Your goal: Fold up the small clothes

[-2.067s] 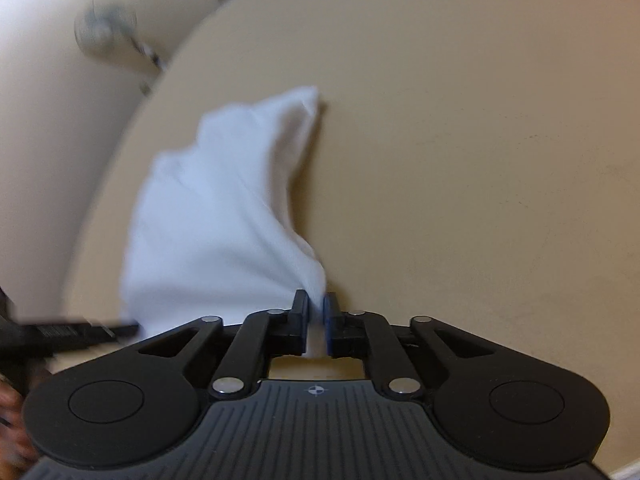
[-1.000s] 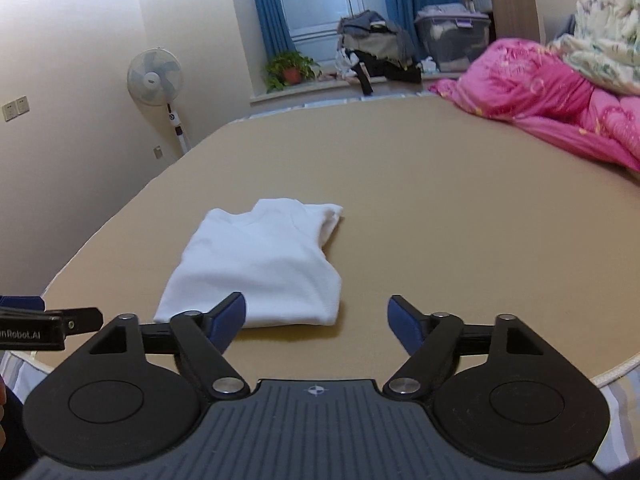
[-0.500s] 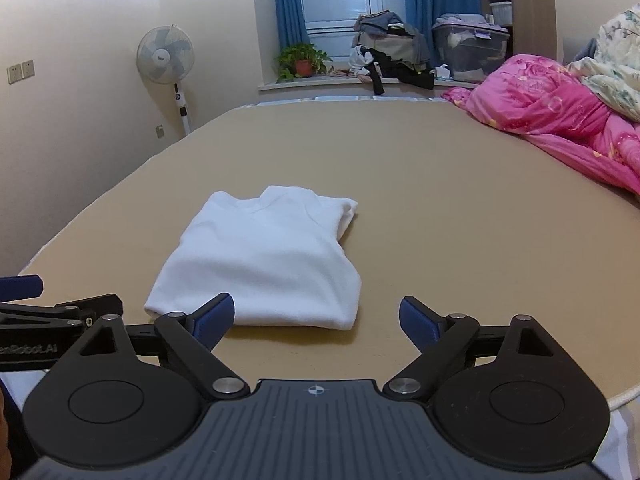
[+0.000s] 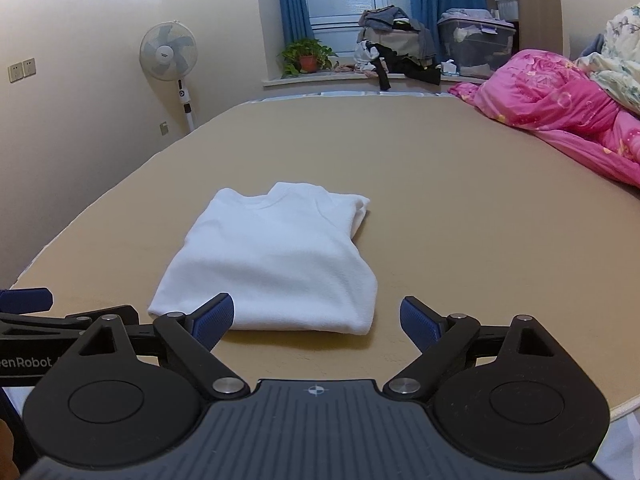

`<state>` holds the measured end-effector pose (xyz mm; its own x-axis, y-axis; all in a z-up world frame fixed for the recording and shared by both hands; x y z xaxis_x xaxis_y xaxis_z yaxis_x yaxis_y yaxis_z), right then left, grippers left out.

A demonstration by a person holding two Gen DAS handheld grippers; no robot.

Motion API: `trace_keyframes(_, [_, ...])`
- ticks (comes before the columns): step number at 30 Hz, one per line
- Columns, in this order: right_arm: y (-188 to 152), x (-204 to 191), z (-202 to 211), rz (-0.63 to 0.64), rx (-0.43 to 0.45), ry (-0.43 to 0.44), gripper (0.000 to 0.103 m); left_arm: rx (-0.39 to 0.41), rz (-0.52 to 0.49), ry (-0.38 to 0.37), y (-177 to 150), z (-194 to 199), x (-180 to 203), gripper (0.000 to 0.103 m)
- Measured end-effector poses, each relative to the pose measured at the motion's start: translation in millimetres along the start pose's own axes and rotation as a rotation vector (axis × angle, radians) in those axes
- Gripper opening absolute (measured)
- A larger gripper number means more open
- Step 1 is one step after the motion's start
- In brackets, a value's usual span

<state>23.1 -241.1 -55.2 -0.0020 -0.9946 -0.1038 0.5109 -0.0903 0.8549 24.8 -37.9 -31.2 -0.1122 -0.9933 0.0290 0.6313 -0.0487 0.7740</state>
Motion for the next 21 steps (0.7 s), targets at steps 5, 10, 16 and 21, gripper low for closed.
trace_keyframes(5, [0.0, -0.4, 2.5, 0.014, 0.005, -0.008, 0.091, 0.001, 0.002, -0.002, -0.9, -0.3, 1.4, 0.102])
trace_keyframes(10, [-0.4, -1.4, 5.2, 0.016, 0.01, -0.012, 0.091, 0.006, -0.004, -0.003, -2.5, 0.0, 1.2, 0.102])
trace_keyframes(16, [-0.5, -3.0, 4.5, 0.014, 0.01, -0.014, 0.091, 0.004, -0.004, -0.002, -3.1, -1.1, -1.7, 0.102])
trace_keyframes(21, [-1.4, -2.8, 5.5, 0.02, 0.01, -0.017, 0.091, 0.0, -0.005, -0.002, -3.8, -2.1, -2.9, 0.102])
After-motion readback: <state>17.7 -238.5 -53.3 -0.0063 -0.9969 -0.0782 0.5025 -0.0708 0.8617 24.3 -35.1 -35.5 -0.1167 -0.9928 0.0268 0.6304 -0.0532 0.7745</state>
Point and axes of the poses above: each gripper's, at about its wrist camera, not at the fingertips, and z roughly against the way its jaws point, x to its right, y to its top, the point moved 5 cm from there along -z, roughly the way its jaws point, and after that the axes turned 3 degrees about -y, right-handed, at the moved point
